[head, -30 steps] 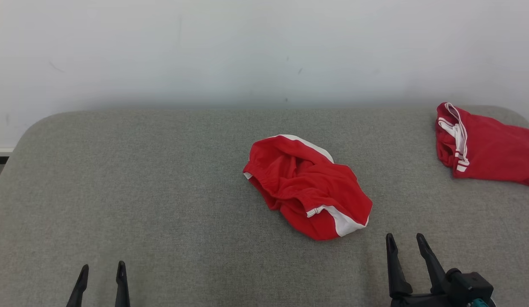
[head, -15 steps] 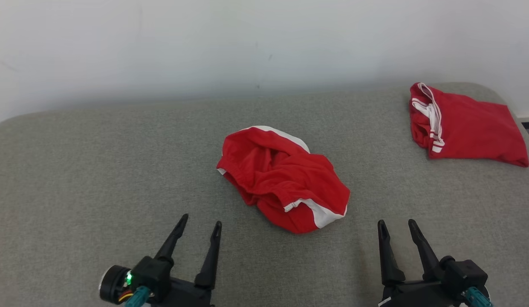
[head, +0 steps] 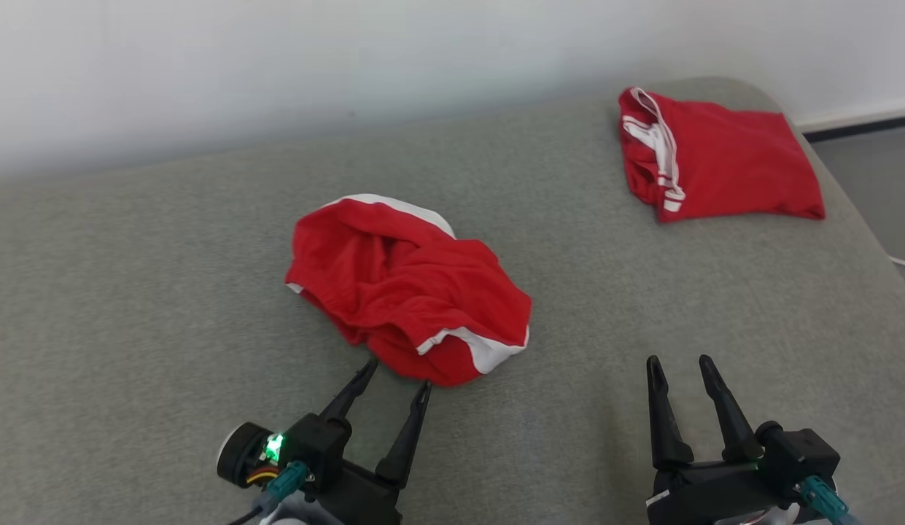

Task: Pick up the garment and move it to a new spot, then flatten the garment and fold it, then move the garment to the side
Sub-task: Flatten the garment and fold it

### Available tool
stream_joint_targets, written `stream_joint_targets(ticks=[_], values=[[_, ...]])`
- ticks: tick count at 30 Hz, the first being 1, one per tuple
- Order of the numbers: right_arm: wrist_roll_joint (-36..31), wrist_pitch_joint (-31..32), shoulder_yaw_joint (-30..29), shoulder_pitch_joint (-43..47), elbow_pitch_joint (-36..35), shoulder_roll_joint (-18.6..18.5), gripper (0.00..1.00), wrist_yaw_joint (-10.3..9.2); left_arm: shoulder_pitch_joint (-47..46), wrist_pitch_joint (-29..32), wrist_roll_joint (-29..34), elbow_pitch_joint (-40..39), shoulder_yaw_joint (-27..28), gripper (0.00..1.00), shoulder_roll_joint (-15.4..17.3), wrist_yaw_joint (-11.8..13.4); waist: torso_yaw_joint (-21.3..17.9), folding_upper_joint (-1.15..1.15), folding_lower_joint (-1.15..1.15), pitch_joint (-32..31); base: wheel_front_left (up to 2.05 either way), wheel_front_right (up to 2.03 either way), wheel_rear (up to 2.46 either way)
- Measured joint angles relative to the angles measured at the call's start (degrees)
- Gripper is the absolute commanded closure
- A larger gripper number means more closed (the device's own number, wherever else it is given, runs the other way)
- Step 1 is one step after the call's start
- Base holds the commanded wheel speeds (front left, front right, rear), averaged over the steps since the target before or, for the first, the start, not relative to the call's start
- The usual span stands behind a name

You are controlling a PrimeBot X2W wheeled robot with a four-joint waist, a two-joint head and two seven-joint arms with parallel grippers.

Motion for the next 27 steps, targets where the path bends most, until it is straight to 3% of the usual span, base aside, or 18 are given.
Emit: stream_joint_targets(ticks=[16,17,18,19,27], values=[[0.6,0.0,0.2,-0.9,-0.4,0.0,0.0,0.0,-7.2,0.0,-1.5,5.7,-2.4,0.03,0.7,0.0,-5.3,0.0,0.0,3.3,0.0,0.0,0.0],[0.7,0.0,0.2,-0.9,-0.5,0.0,0.0,0.0,-7.7,0.0,-1.6,5.7,-2.6,0.46,0.7,0.0,-5.3,0.0,0.0,3.4,0.0,0.0,0.0],[0.8,0.0,0.2,-0.9,-0.5,0.0,0.0,0.0,-8.1,0.0,-1.7,5.8,-3.0,0.83,0.7,0.0,-5.3,0.0,0.0,3.4,0.0,0.0,0.0],[0.9,0.0,0.2,-1.0,-0.5,0.0,0.0,0.0,-8.4,0.0,-1.6,5.8,-3.5,1.0,0.8,0.0,-5.3,0.0,0.0,3.4,0.0,0.0,0.0],[1.5,0.0,0.4,-1.7,-0.2,0.0,0.0,0.0,-13.5,0.0,-2.3,4.6,-6.9,1.0,-0.1,0.0,-5.6,0.0,0.0,3.2,0.0,0.0,0.0]])
